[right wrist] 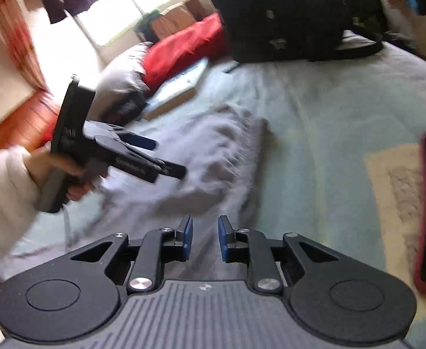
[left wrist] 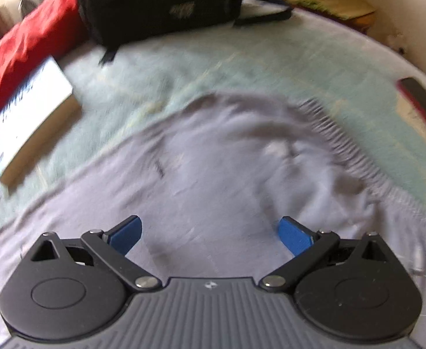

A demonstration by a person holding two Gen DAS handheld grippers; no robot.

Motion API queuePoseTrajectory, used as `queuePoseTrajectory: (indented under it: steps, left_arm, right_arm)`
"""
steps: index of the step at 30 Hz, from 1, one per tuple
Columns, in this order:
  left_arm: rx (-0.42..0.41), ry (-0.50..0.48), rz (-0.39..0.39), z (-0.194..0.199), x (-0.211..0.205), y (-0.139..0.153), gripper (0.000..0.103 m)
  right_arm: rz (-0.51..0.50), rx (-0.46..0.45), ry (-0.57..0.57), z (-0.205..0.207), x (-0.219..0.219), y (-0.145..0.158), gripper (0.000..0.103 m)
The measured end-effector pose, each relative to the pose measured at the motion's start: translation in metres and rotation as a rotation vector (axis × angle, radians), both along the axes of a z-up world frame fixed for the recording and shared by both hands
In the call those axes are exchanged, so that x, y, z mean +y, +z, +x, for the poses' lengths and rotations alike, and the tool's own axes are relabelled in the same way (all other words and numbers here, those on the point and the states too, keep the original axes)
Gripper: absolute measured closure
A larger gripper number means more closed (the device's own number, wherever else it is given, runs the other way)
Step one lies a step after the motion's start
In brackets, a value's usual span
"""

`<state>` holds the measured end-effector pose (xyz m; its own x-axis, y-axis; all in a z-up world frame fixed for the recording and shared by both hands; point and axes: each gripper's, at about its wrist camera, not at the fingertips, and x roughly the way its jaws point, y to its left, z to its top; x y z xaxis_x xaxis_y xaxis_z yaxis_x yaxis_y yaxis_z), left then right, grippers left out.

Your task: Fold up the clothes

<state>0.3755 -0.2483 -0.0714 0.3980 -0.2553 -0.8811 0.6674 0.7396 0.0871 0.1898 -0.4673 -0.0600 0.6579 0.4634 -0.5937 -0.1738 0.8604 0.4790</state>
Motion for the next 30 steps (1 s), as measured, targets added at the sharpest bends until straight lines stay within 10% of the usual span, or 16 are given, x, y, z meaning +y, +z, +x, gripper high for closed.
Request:
queuePoseTrajectory:
  steps: [5, 21, 24, 30]
  left_arm:
    - [0.023, 0.017, -0.037, 0.005, 0.006, -0.006, 0.001]
    - [0.014, 0.026, -0.016, 0.004, 0.002, -0.006, 0.001]
    - [0.015, 0.028, -0.017, 0.004, 0.003, -0.007, 0.001]
    - [-0.017, 0.001, -0.023, -0.003, 0.002, 0.002, 0.001]
  right_arm:
    - [0.071, 0.047, -0.159, -0.008, -0.040, -0.016, 0.080]
    - [-0.017, 0.060, 0.006, -0.012, 0.004, -0.024, 0.064]
    - [-0.052, 0.036, 0.057, -0.013, 0.015, -0.023, 0.096]
    - [-0.155, 0.038, 0.028, -0.024, 0.005, -0.015, 0.097]
